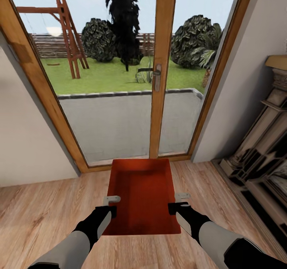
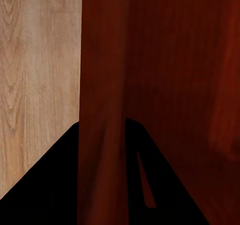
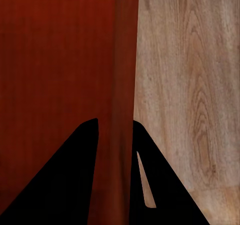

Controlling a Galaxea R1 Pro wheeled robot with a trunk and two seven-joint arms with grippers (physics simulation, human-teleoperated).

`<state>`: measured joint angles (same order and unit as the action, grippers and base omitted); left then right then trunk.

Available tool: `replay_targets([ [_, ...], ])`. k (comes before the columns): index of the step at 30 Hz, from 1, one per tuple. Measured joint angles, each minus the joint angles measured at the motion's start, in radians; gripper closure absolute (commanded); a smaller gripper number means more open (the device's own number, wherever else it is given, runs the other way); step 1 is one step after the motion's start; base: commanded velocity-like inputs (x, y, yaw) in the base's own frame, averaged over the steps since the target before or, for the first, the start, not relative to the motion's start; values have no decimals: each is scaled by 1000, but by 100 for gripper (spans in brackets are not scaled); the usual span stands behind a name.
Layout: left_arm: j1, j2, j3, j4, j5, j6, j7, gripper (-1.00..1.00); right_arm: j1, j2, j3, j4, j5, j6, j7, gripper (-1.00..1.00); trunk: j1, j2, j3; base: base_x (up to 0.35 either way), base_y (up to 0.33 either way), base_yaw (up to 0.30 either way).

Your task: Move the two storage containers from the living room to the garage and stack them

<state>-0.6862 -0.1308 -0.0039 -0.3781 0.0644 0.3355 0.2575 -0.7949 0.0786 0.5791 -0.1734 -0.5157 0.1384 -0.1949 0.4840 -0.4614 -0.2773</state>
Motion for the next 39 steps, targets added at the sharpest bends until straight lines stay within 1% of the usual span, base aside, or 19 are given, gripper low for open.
replay_targets([
  [39, 0, 0, -2, 0, 0, -1, 0, 100, 0, 0, -1, 0, 0, -1, 0, 100, 0, 0, 61, 0, 0, 0],
])
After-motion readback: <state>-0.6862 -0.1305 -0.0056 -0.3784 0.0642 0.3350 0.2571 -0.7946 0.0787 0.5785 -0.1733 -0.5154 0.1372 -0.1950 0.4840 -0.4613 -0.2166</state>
